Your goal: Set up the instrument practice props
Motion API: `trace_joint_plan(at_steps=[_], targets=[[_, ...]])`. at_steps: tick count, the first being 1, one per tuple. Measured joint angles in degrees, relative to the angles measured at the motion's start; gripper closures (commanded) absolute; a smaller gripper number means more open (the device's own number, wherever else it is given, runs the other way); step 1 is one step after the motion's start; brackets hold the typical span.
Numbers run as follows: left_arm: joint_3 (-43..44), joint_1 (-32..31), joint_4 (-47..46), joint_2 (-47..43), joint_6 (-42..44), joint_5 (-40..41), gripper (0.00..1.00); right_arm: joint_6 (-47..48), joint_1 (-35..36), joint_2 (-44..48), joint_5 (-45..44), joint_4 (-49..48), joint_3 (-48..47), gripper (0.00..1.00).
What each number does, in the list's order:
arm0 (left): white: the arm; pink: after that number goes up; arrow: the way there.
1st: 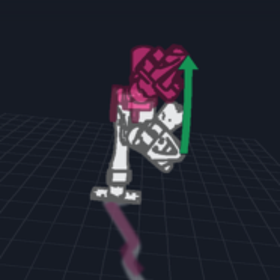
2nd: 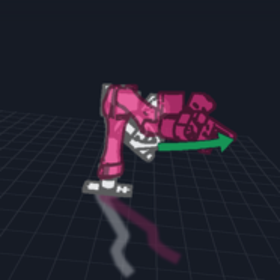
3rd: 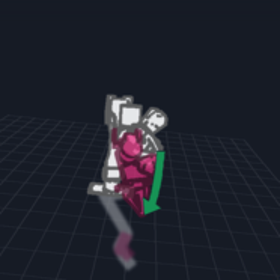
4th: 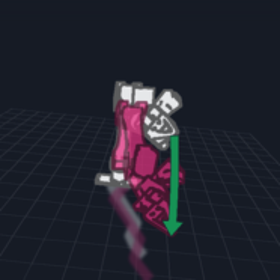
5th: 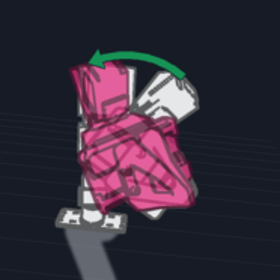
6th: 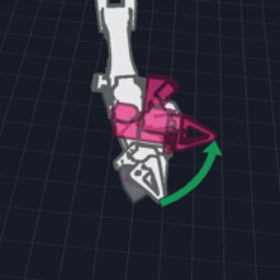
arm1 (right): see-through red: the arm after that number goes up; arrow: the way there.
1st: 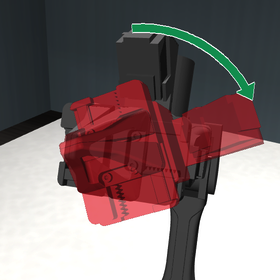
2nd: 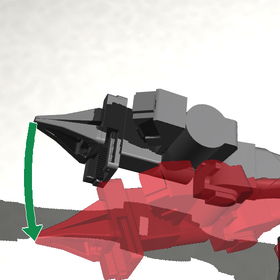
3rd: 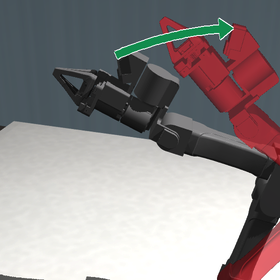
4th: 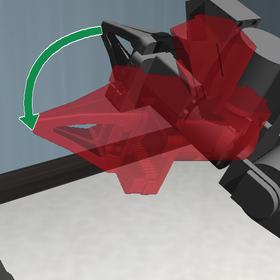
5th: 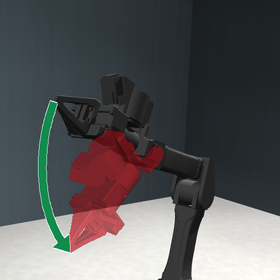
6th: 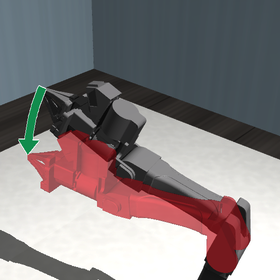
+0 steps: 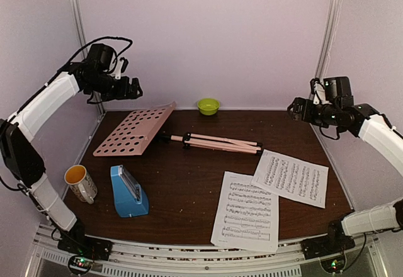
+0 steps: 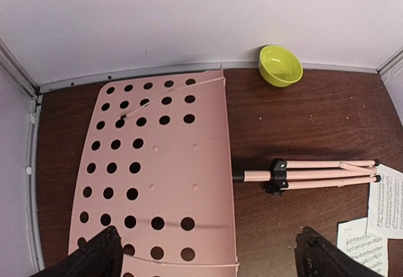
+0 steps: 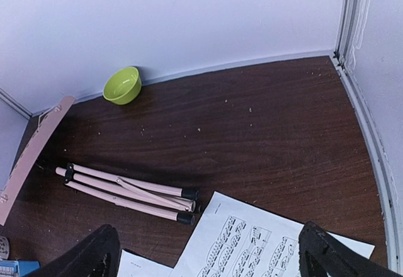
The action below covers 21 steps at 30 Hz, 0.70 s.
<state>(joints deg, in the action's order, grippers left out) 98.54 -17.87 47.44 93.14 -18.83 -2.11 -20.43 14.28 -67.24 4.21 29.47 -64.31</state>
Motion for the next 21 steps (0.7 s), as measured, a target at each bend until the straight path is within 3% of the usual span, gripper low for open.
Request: trace_joint_plan(at_steps=[6, 15, 21], targets=[[9.5, -0.2, 0.3, 7.5, 0.9, -3.0, 0.02, 1.0, 0.0, 3.5, -2.8, -4.6, 0.0, 0.00], [16.5, -1.0, 2.6, 19.2, 0.5, -6.2, 0.03, 2.3, 0.0, 4.1, -3.0, -6.1, -0.4, 0.00], [17.4, -2.1, 4.4, 24.7, -1.2, -6.8, 0.18, 2.1, -0.1, 1.2, -1.0, -5.2, -2.7, 0.00]])
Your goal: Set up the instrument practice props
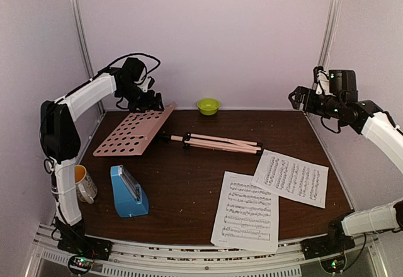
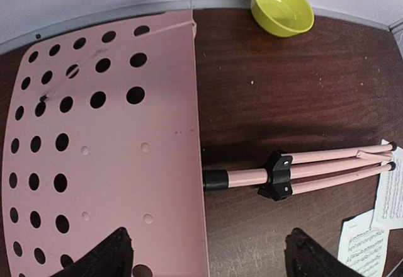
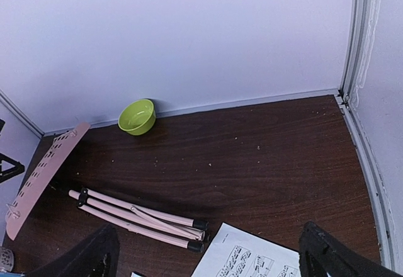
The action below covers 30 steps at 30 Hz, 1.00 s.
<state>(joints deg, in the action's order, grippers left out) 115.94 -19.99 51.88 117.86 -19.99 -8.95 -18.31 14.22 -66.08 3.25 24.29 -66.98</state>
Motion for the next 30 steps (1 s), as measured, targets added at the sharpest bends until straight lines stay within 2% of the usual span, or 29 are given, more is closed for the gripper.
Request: trace_joint_plan(at_steps=[7, 16, 19, 25, 30], targets=[[0.0, -1.7, 1.8, 4.5, -0.7, 0.5, 0.39, -1.9, 0.0, -0.9, 2.7, -0.1, -0.1, 0.00], [0.6, -2.4, 3.4, 8.2, -0.6, 1.6, 0.74, -4.9, 0.0, -0.9, 4.3, -0.2, 0.2, 0.00], [0.9, -2.5, 3.7, 8.8, -0.5, 1.7, 0.81, -5.7, 0.0, -0.9, 4.5, -0.6, 0.8, 0.00], [2.0, -2.9, 3.8, 10.3, -0.5, 1.9, 0.88, -7.0, 0.0, -0.9, 4.7, -0.6, 1.7, 0.00], [4.6, -3.0, 5.8, 10.9, 0.1, 4.1, 1.00, -7.5, 0.0, -1.1, 4.7, -0.6, 1.9, 0.00]])
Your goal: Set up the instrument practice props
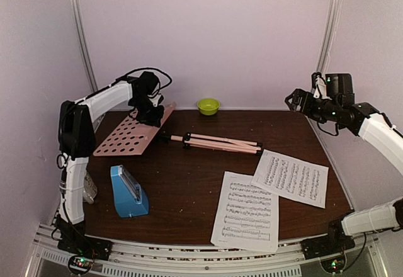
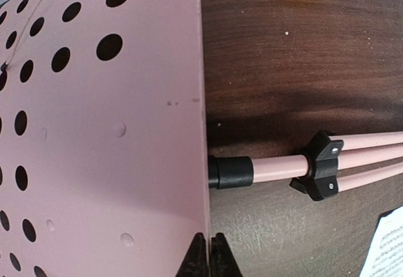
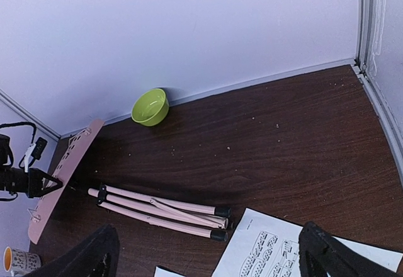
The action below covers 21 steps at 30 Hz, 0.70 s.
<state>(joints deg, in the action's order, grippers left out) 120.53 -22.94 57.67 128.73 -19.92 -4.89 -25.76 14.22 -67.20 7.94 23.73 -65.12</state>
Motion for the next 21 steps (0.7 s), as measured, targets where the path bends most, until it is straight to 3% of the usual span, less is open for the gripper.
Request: trace_joint_plan(at_steps=[8, 21], targets=[[8.2, -0.3, 7.1, 2.5, 1.1, 5.9, 1.00, 0.0, 0.2, -1.0, 0.0, -0.7, 0.0, 0.00], [10.4, -0.6, 8.0, -0.3, 5.1, 12.1, 1.00, 0.0, 0.6, -0.9, 0.8, -2.9, 0.8, 0.00]])
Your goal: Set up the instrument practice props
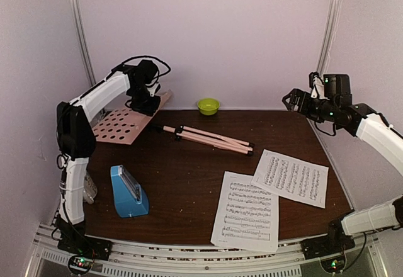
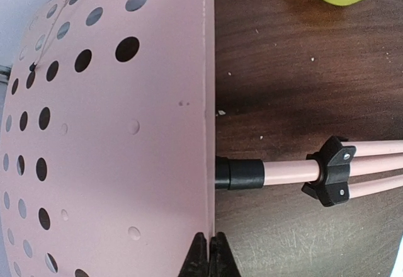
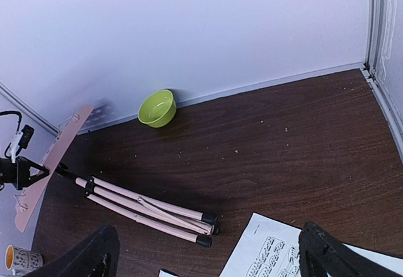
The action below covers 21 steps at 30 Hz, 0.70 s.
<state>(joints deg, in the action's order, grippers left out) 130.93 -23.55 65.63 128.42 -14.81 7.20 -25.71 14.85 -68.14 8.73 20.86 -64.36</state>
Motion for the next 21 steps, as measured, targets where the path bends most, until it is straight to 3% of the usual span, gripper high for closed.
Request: trace_joint_plan(at_steps=[5, 12, 21], targets=[[-0.1, -1.4, -2.5, -4.4, 6.2, 4.7, 1.00, 0.3, 0.7, 0.3, 0.2, -0.7, 0.5, 0.00], [-6.2, -6.5, -13.4, -17.2, 20.8, 11.7, 1.00, 0.5, 2.6, 0.7, 0.2, -3.0, 0.7, 0.00], [-7.5, -15.3, -24.9, -24.5, 41.7, 11.1, 1.00, 1.7, 8.5, -1.6, 0.3, -5.6, 0.0, 0.00]])
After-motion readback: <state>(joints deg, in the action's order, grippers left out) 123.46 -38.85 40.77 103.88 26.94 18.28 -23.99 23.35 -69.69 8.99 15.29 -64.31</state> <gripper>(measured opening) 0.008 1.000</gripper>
